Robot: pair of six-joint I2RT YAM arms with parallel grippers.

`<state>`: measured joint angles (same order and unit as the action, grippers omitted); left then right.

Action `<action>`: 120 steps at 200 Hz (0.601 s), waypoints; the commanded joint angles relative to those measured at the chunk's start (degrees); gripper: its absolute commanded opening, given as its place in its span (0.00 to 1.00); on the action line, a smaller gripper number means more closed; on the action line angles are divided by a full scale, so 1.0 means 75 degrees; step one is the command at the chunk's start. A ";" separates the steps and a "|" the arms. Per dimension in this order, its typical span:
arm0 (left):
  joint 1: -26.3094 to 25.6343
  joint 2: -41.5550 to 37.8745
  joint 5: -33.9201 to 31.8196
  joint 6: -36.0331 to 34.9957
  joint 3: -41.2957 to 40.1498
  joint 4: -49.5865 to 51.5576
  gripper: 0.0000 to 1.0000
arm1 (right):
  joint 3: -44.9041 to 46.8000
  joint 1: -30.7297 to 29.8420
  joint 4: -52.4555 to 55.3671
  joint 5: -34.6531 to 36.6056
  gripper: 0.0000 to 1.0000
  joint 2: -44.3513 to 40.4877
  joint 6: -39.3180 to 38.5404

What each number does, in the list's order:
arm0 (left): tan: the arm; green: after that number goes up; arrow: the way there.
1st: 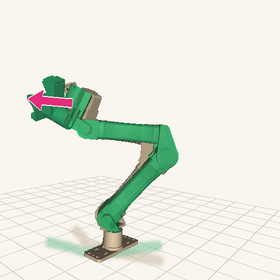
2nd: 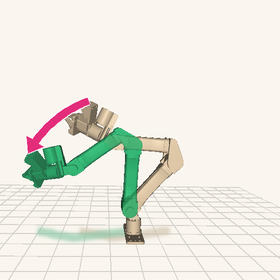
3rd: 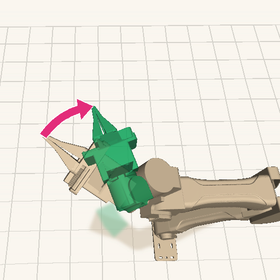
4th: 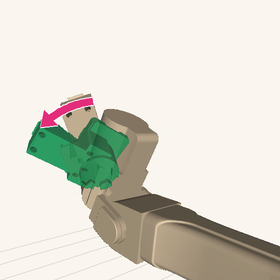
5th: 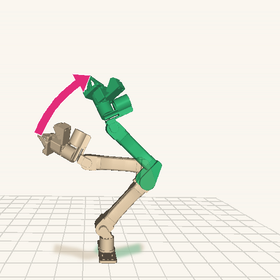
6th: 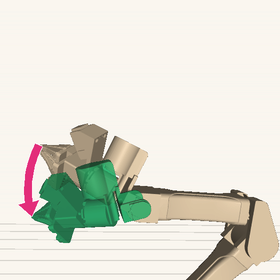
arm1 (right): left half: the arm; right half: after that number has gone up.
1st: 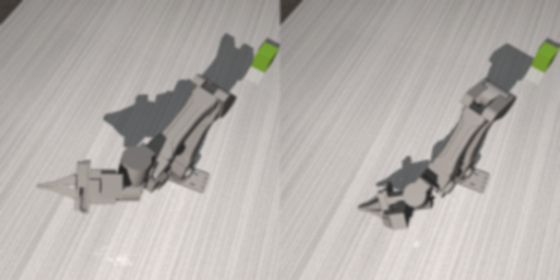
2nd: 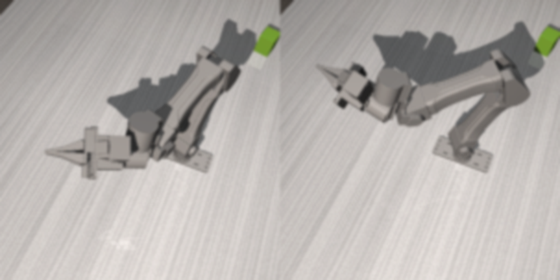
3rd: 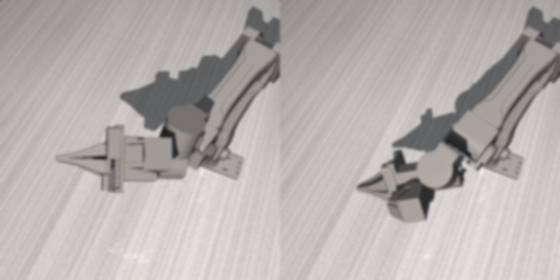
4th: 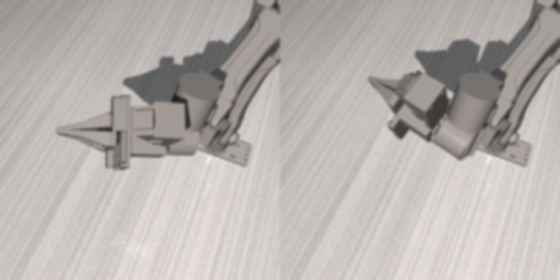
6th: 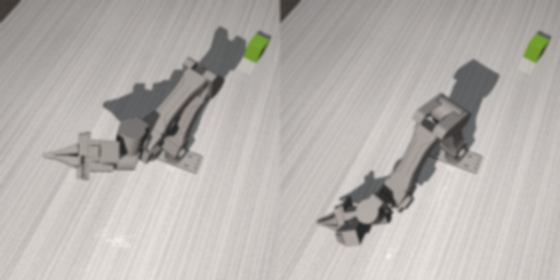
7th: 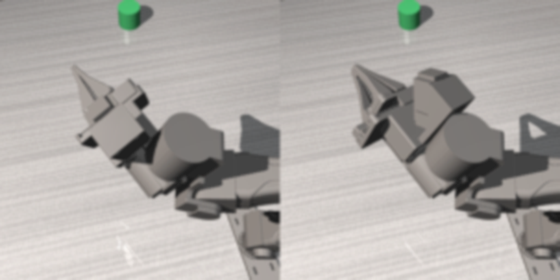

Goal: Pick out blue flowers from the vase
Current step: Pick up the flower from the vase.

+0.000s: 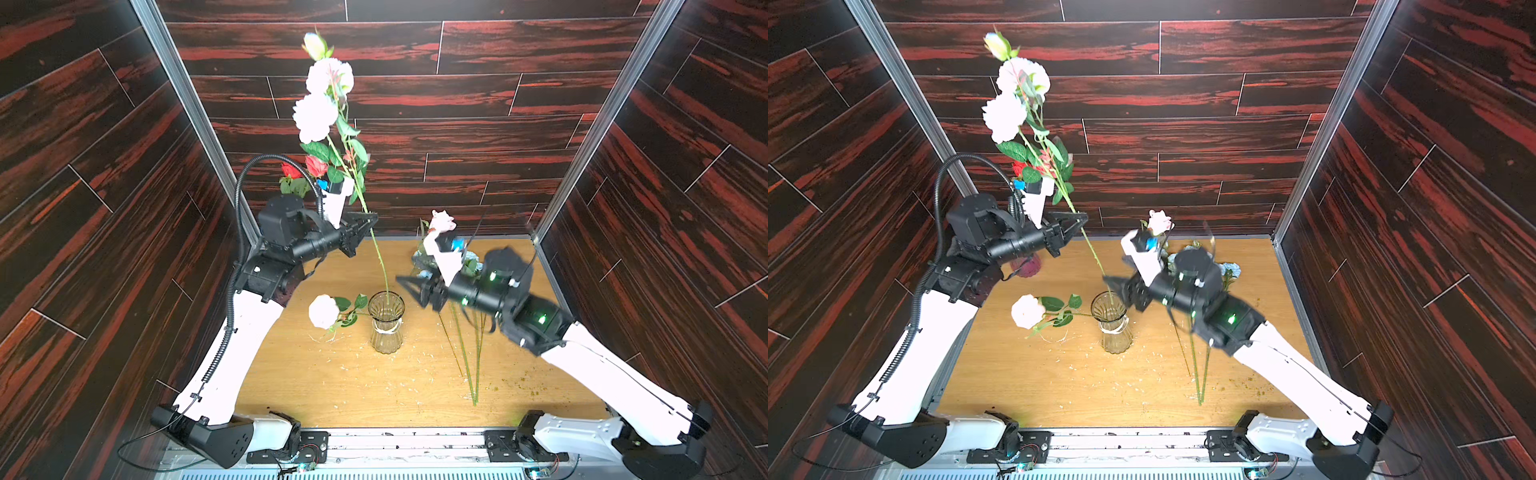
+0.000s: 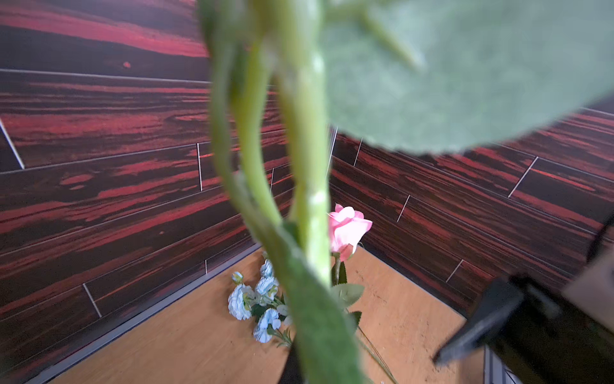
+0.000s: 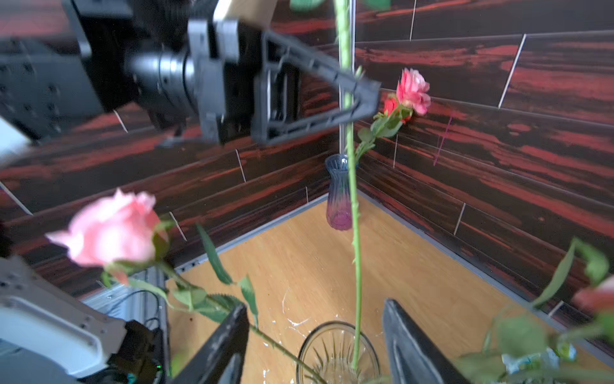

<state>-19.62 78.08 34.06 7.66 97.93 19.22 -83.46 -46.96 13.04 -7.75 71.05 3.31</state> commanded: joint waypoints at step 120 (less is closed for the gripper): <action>-0.0075 0.0351 0.2941 0.1229 0.0412 -0.0723 0.00 | -0.2133 0.1808 0.0450 -0.6215 0.62 0.2172 0.0605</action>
<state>-19.66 81.12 49.95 13.06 101.84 19.97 -100.09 -34.39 19.46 -47.88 86.28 6.46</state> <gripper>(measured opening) 0.091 0.626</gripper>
